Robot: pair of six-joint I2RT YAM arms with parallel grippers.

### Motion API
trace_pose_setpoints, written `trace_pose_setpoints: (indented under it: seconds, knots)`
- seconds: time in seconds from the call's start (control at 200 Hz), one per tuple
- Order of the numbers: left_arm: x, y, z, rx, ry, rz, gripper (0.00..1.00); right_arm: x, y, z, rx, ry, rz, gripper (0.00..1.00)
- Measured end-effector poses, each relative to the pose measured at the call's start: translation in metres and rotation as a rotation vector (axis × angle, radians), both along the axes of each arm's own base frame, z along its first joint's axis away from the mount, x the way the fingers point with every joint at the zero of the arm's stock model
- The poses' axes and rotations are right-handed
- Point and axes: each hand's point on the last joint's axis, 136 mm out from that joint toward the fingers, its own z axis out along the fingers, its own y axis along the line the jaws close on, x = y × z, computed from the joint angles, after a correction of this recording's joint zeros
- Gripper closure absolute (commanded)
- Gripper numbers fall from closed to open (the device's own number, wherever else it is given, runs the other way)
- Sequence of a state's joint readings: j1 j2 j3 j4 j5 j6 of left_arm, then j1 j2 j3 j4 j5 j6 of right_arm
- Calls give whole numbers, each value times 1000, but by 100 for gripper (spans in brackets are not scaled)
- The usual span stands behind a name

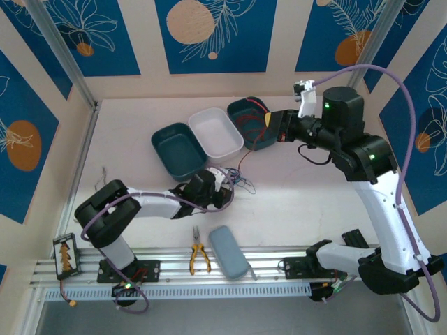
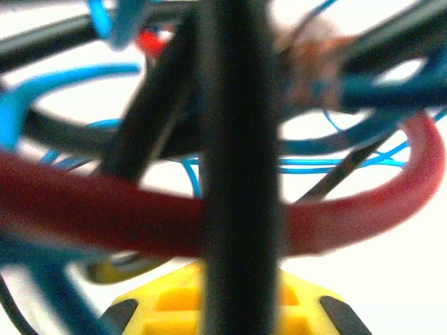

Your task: Untangle the cables

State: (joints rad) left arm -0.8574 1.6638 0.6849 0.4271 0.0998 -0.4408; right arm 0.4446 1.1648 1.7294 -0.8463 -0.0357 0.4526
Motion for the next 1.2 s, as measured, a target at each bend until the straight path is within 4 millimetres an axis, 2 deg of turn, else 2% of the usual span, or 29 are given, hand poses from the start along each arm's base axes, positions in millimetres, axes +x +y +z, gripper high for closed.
trace_pose_setpoints:
  seconds: [0.345, 0.62, 0.92, 1.2]
  knots:
    - [-1, 1, 11, -20, -16, -1, 100, -7, -27, 34, -11, -61, -79, 100]
    - [-3, 3, 7, -17, -6, 3, 100, -19, -39, 70, 11, -142, -100, 100]
    - [-6, 5, 3, -8, 4, 0, 100, -25, -55, 91, -6, -207, -151, 100]
    - [-8, 8, 0, 1, 12, 0, 100, -22, -70, 123, -35, -304, -214, 100]
